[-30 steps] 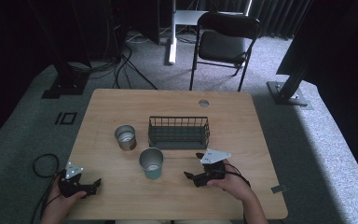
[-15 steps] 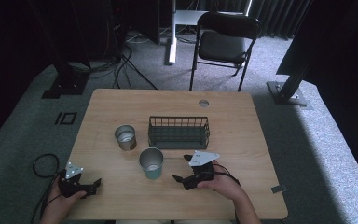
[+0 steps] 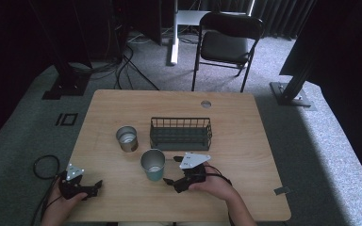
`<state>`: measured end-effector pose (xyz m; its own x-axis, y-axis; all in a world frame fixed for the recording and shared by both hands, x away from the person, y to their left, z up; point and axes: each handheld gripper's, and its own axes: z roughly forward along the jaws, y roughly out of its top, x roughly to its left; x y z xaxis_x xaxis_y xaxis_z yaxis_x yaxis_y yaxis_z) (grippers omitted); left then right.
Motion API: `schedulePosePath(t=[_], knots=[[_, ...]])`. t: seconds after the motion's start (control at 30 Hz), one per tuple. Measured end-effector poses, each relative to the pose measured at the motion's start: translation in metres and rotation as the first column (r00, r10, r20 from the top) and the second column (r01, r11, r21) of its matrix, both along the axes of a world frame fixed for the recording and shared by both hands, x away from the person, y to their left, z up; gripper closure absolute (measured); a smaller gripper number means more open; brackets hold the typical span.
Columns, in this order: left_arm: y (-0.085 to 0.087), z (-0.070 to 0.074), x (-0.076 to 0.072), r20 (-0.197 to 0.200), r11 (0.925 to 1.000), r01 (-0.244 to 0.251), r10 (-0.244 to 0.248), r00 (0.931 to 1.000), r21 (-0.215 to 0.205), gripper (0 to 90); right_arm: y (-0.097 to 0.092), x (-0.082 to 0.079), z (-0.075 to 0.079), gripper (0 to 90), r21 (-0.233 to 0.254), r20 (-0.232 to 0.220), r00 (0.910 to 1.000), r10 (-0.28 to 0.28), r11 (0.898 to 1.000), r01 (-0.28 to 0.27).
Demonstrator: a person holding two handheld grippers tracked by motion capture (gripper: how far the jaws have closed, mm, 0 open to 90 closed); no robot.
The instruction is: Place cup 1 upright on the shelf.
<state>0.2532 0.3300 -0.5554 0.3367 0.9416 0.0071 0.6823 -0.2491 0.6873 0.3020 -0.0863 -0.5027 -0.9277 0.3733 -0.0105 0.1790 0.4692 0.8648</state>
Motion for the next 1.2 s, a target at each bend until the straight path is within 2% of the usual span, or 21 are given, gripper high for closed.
schedulePosePath(t=[0.23, 0.63, 0.87, 1.2], knots=[[0.000, 0.000, 0.000, 0.000, 1.0000, 0.000, 0.000, 1.0000, 0.000, 1.3, 0.008, 0.002, -0.005, 12.7, -0.010, 0.002, 0.9999, 0.010, 1.000, -0.010], [0.000, 0.000, 0.000, 0.000, 1.0000, 0.000, 0.000, 1.0000, 0.000, 1.3, 0.023, 0.009, -0.010, 12.4, 0.023, -0.003, 0.9999, 0.013, 1.000, -0.012], [0.000, 0.000, 0.000, 0.000, 1.0000, 0.000, 0.000, 1.0000, -0.001, 1.3, 0.032, 0.011, -0.012, 12.4, 0.035, 0.024, 0.9995, 0.022, 0.999, -0.023], [0.000, 0.000, 0.000, 0.000, 1.0000, 0.000, 0.000, 1.0000, 0.000, 1.3, 0.042, 0.015, -0.015, 12.0, 0.058, 0.032, 0.9994, 0.015, 0.998, -0.017]])
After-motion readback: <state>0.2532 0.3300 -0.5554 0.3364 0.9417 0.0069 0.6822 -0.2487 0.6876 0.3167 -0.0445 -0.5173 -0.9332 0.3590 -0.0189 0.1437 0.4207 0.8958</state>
